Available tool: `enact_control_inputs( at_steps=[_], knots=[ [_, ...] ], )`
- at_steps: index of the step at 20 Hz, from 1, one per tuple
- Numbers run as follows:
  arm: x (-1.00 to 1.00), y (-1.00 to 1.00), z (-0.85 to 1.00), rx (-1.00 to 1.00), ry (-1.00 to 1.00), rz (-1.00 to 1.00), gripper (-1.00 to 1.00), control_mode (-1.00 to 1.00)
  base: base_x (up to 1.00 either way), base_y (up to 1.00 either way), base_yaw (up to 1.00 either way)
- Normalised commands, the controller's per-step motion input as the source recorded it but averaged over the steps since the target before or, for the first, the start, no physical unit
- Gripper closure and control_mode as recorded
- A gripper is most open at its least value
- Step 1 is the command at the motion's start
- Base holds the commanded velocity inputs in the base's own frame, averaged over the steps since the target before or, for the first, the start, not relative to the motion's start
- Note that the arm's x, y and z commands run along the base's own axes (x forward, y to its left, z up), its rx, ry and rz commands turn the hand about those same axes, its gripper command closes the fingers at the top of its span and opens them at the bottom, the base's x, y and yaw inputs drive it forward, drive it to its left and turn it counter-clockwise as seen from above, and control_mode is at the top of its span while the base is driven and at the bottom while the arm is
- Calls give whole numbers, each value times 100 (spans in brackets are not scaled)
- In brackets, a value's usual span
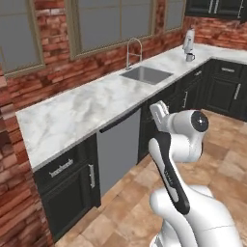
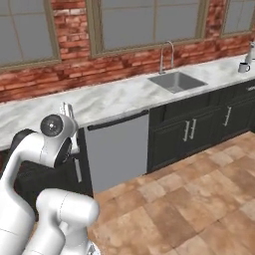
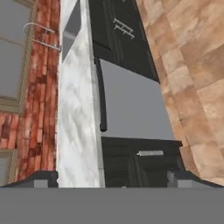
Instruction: Move the mug from next to the sink to the open cabinet. Then, move the bowl with the carrot to the fridge to clear the area for faucet cleaning.
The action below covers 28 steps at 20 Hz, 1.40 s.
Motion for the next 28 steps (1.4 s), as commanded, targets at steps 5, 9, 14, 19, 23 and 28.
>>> enact_control_inputs(
  at_steps=[5,9,14,19,23,28],
  knots=[
    [0,0,0,0,0,0,-100,100,100,-52,-2],
    [0,0,0,0,0,0,-100,100,100,-78,-8],
    [0,0,0,0,0,0,-100,100,100,-85,-10],
    [0,0,0,0,0,0,-100,100,100,-86,-8],
    [0,0,0,0,0,0,-100,100,100,-85,-5],
    [0,0,0,0,0,0,-100,100,100,-85,0]
  ],
)
